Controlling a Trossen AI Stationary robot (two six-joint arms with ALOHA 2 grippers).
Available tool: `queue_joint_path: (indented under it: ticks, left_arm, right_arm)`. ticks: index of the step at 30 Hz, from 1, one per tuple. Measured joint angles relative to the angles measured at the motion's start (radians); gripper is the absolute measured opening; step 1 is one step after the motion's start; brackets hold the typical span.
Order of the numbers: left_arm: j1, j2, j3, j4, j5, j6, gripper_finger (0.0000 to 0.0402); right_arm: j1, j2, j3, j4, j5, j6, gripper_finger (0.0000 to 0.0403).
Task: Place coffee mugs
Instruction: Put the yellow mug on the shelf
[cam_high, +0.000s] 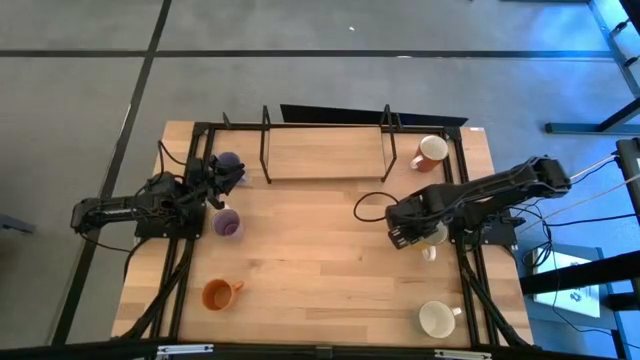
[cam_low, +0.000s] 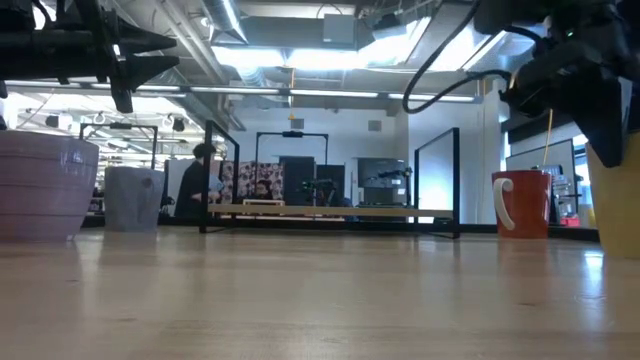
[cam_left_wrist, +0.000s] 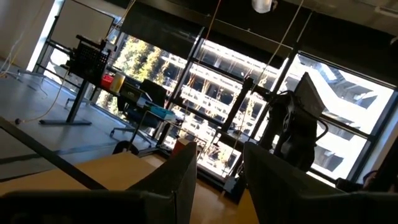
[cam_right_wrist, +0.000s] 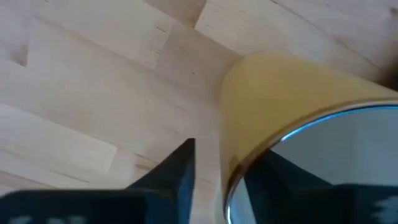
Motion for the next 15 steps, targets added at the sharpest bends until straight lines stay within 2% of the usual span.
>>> queue_joint_path:
  ticks: [5, 10, 15]
  left_arm:
    - [0.000, 0.000, 0.000, 0.000, 0.000, 0.000, 0.0126]
    - [0.000, 0.000, 0.000, 0.000, 0.000, 0.000, 0.0126]
    - [0.000, 0.000, 0.000, 0.000, 0.000, 0.000, 0.0126]
  right_arm:
    - [0.000, 0.007, 0.000, 0.002, 0.001, -0.046, 0.0015]
    - [0.000, 0.009, 0.009, 0.000, 0.008, -0.052, 0.0017]
    - [-0.001, 0.009, 0.081, 0.020, 0.032, -0.058, 0.0009]
